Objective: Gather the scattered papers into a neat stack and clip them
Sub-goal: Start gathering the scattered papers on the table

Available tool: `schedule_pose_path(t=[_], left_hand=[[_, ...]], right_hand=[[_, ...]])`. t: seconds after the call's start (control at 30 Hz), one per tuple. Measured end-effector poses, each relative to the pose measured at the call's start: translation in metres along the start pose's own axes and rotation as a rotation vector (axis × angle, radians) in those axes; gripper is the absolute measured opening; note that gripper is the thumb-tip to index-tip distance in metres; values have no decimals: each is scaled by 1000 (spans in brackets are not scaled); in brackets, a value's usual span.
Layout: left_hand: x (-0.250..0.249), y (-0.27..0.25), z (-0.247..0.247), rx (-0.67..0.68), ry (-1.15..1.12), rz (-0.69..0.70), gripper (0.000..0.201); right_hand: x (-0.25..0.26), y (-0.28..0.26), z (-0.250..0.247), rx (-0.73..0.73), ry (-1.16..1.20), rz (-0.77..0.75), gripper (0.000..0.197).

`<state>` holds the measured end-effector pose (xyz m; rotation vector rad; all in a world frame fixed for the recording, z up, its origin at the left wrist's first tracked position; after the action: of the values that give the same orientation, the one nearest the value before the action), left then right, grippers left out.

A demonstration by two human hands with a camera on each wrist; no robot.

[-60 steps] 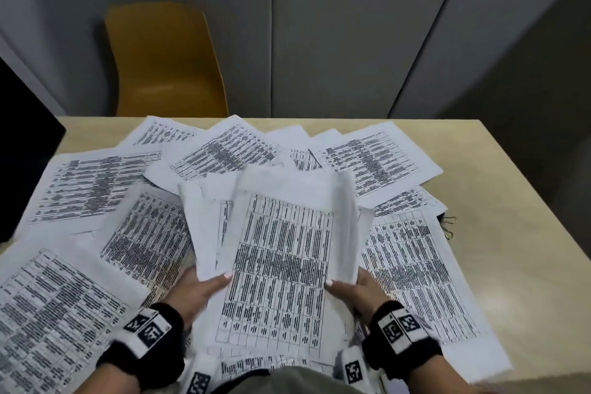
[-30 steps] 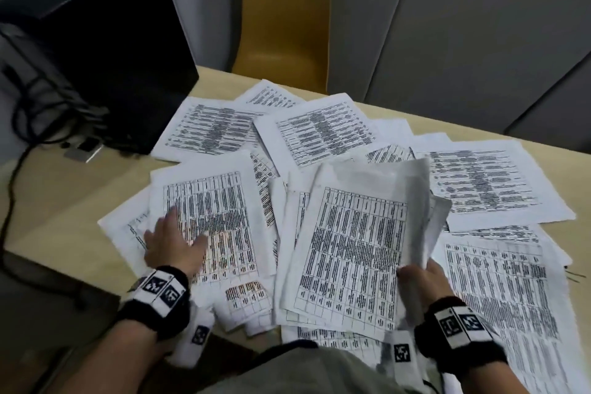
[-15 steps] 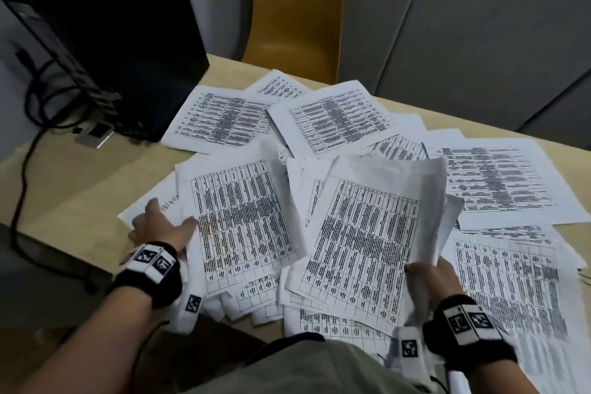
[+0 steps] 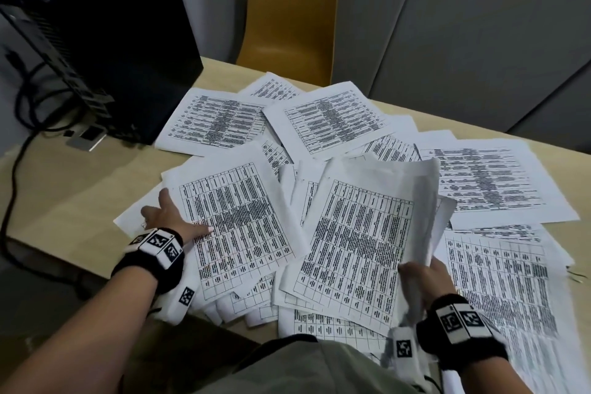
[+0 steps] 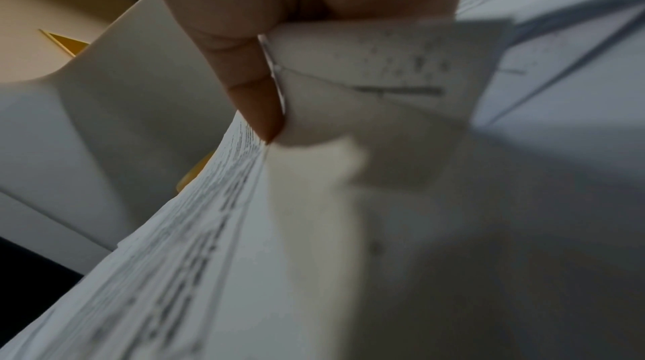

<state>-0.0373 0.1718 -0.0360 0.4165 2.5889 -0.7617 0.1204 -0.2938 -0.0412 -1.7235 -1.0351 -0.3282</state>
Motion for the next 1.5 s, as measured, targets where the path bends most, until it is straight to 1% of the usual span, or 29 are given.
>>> schedule_pose_path(t=[0.1,0.17,0.23,0.37,0.47,0.53,0.63,0.67,0.73,0.8,0.83,0.9,1.0,1.07,1.13,1.17,1.2,1.27,1.3,1.4,1.47,1.5], left_hand=[[0,4,-1,-11,77,-9,113],[2,8,-9,-54,116,-2,119],[6,12,-17,-81,101,0,126],[18,23,-31,-84,73,15,122],[23,34,-36,-37,171,20,110],[24,36,-39,-17,189,10,97],[21,31,-41,-31,173,1,77],[20,28,-41,-29,130,1,74],[18,24,-36,-14,42,0,77],[13,21,-27,52,3,27,74],[11,19,-22,92,-36,37,68],[15,17,-7,189,-151,12,51],[27,-4,25,445,-304,-60,29],[31,-20,35,528,-259,-47,19],[30,-24,34,528,-229,2,27],[29,-20,31,494,-288,8,31],[24,-19,26,448,-398,21,30],[21,-17,19,348,-625,-1,27],[18,-19,20,333,-646,-13,30],[11,-35,35,379,-565,-5,40],[13,-39,43,413,-522,25,42],[16,-41,42,404,-506,45,44]], right_hand=[[-3,5,-2,-14,-6,-14,19],[-4,6,-1,-11,-2,-16,22],[-4,6,-1,-14,-10,-22,22],[-3,2,-1,-9,-3,-27,20],[-1,0,-1,-14,-1,-33,19],[0,1,-1,-16,2,-29,20],[-1,2,-1,-18,-1,-26,21],[-2,2,-1,-19,-4,-24,22],[-3,2,-1,-14,-1,-19,22],[-3,2,0,-7,4,-18,22],[-4,2,0,-5,6,-17,22],[-4,1,0,2,7,-14,22],[-4,1,0,5,1,-14,20],[-4,2,-1,-2,-11,-31,19],[-3,3,-2,-16,-36,-54,20],[-3,4,-2,-20,-45,-62,21],[-3,5,-2,-22,-47,-64,22],[-5,6,-2,-19,-49,-62,22],[-5,8,-2,-24,-52,-65,21],[-6,10,-2,-21,-44,-61,13],[-9,13,-2,-18,-55,-60,17],[-10,14,-2,-14,-58,-65,18]])
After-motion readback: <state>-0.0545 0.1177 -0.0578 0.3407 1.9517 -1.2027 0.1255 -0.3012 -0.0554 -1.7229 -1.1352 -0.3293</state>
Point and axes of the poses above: each hand's wrist, its own y-axis towards the middle knuckle, its own z-axis out of the palm, x = y × z, the point moved 9 cm from there along y, towards the middle knuckle, and after that the axes turned 5 degrees about -y, right-handed, at the moved point
